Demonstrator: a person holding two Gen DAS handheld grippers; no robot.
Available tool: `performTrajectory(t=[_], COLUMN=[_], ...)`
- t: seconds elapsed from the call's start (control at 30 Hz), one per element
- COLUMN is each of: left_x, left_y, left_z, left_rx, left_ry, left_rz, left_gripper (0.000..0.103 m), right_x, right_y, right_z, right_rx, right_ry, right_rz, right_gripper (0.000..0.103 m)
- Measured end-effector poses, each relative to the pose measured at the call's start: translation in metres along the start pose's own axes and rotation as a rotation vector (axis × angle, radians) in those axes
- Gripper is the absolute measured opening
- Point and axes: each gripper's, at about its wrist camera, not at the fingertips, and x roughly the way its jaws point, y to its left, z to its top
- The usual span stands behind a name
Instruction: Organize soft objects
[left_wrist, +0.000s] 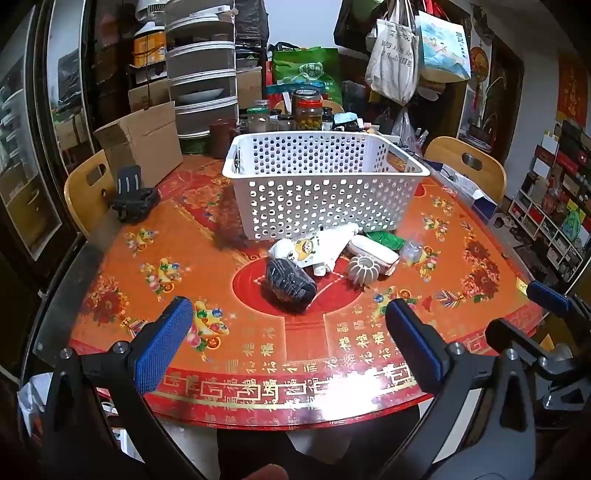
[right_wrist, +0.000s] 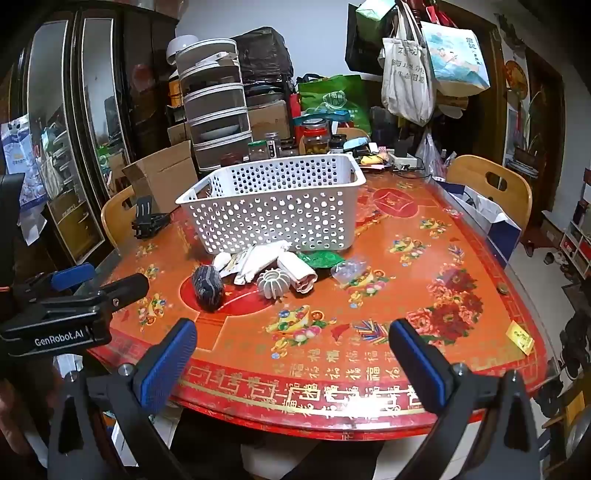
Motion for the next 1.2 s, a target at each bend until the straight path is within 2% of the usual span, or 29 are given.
performTrajectory(t=[0.3,0.5,1.2], left_x=[-0.006,-0.01,-0.013], left_y=[-0.009,-0.009,-0.006], left_z=[0.012,0.004,0.003], left_rx=[0.017,0.013,0.007], left_ry=[-0.006,-0.028,-0.029], left_rz=[0.005,0.004,-0.007], left_gripper=[0.103,0.103,0.103], right_x=[0.003,0.001,-0.006], right_y=[-0.005,-0.008,-0.004], right_z=[0.0,0.004,0.005], right_rx=[0.014,0.018,0.009], right_ry=[0.005,-0.002,-0.014], right_rz=[0.004,0.004,0.003], right_gripper=[0.103,0.103,0.103])
